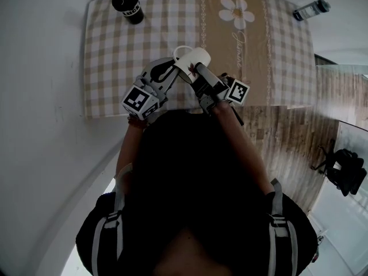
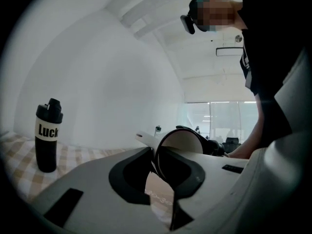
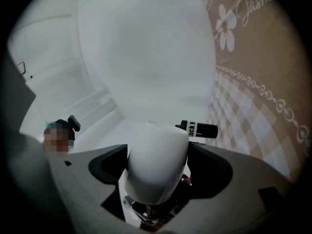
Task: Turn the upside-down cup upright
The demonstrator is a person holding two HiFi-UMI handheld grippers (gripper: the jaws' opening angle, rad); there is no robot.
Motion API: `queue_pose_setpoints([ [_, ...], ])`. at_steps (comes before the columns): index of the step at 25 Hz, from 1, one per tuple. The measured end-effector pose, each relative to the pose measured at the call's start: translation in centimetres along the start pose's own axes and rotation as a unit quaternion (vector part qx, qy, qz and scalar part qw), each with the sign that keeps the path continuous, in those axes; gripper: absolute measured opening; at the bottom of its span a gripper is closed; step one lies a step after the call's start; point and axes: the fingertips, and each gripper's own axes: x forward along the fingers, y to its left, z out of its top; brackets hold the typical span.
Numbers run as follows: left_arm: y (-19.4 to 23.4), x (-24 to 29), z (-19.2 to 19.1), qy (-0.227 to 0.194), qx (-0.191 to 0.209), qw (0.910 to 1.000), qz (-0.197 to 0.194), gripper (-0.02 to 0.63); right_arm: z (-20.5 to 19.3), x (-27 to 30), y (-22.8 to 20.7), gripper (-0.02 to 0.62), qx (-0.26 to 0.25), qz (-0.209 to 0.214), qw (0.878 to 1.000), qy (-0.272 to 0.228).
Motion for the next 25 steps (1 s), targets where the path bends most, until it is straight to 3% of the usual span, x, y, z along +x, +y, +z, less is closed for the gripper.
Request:
queue_pose_setpoints([
  [8, -0.9, -0.9, 0.2, -0.009, -0.090, 0.9917, -0.092, 0.109, -0.4, -0.1, 0.8, 0.383, -0.029, 0.016, 0.999, 0.018],
  [14, -1.7, -1.8, 0.8, -0.041, -0.195, 0.9654, -0.168, 0.192, -0.3, -0.5, 0.4, 0.383, -0.007, 0.028, 1.000, 0.008],
  [21, -2.1, -1.6, 1.2, -0.040, -0.246, 0.9489, -0.194, 0.202, -0.1, -0.9, 1.0, 0.383, -0.033, 0.049, 0.998, 0.022],
  [25, -1.8, -1.9, 2.3, -0.080, -0.332, 0.9134, -0.221, 0.204, -0.5, -1.3, 1.1, 0.383, -0.054, 0.058, 0.996, 0.033],
])
